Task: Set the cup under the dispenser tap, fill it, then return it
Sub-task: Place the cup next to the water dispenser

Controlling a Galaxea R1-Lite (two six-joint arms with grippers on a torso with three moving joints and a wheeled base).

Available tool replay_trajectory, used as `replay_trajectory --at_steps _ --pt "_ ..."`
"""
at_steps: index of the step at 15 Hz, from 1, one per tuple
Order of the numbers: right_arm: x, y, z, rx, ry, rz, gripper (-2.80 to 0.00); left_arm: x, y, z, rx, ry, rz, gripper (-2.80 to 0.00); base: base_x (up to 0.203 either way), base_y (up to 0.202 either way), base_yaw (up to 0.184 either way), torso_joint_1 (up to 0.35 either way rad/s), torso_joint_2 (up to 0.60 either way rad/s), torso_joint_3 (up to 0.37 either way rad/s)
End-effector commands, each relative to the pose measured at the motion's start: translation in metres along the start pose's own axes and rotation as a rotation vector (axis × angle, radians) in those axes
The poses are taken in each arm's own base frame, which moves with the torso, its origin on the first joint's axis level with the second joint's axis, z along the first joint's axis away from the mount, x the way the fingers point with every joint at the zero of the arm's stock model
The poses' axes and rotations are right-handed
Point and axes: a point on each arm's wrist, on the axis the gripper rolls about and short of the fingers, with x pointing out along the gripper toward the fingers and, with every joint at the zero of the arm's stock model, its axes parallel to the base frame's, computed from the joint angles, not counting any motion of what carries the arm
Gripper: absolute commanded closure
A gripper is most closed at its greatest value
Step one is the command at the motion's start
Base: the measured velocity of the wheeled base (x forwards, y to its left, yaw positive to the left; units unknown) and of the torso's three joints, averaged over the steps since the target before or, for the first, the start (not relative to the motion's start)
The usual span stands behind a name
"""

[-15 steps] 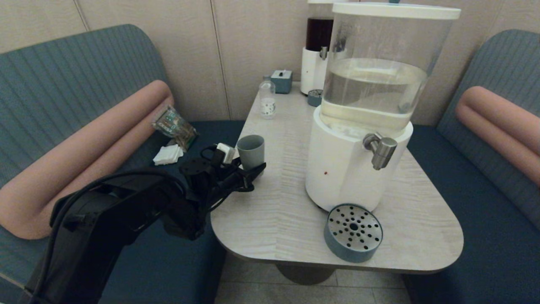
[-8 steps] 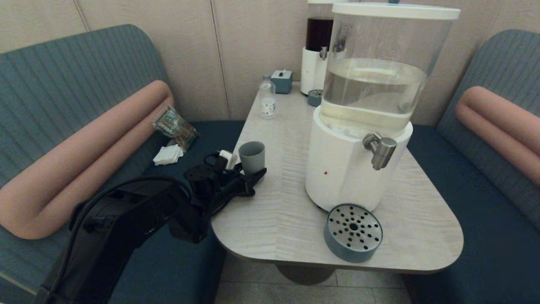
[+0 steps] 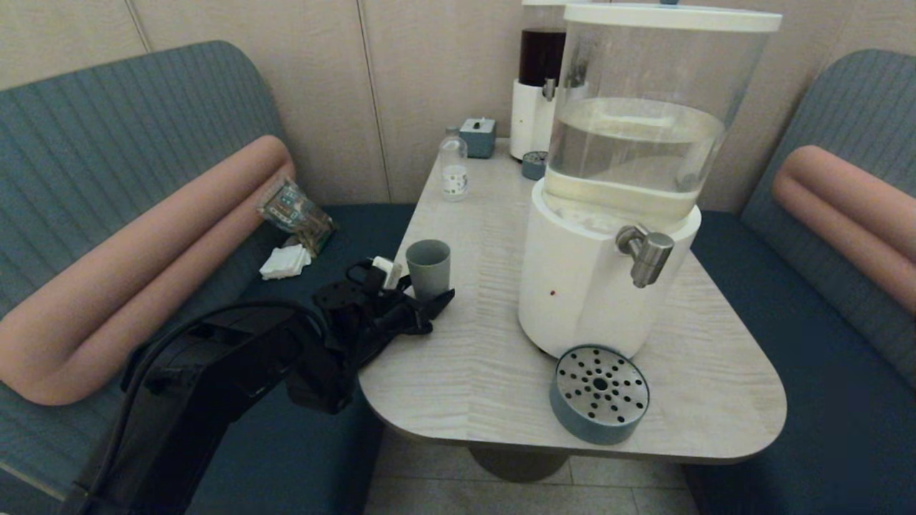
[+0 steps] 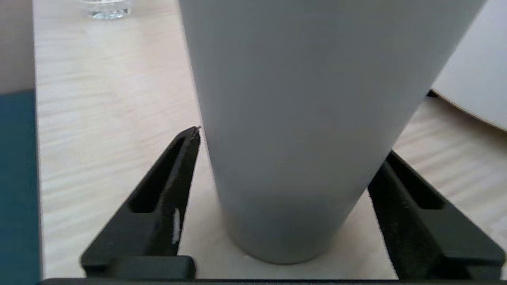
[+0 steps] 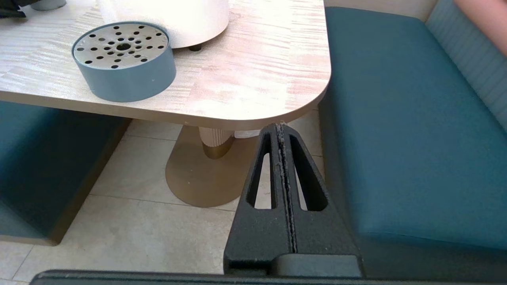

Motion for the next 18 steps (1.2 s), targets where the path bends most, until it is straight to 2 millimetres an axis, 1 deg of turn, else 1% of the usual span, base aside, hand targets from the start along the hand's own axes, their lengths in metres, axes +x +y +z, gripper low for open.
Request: replay_trajectory --at_steps 1,3,7,10,16,18 --pt "0.000 0.000 0.000 0.000 0.001 0.001 0.00 -0.001 -0.001 0.006 0.006 -0.016 -0.002 -2.80 0.000 0.000 0.000 0.000 0.00 0.000" --pt "0.000 0.000 0.000 0.000 0.002 0.001 0.00 -0.003 -0.001 0.010 0.006 -0.014 -0.002 -2.80 0.000 0.000 0.000 0.000 0.00 0.000" --pt "0.000 0.000 0.000 0.001 0.001 0.001 0.00 -0.018 -0.008 0.023 -0.003 0.013 -0.004 -2.80 0.000 0.000 0.000 0.000 0.00 0.000" --pt "0.000 0.000 0.000 0.000 0.001 0.001 0.00 -0.036 -0.016 0.033 -0.017 0.060 -0.005 -2.80 0.000 0.000 0.000 0.000 0.00 0.000" --pt "0.000 0.000 0.000 0.001 0.002 0.001 0.00 -0.072 -0.032 0.047 -0.039 0.143 -0.006 -2.80 0.000 0.000 0.000 0.000 0.00 0.000" --pt "0.000 0.000 0.000 0.000 0.001 0.001 0.00 -0.086 -0.038 0.060 -0.041 0.155 -0.007 -2.80 0.000 0.000 0.000 0.000 0.00 0.000"
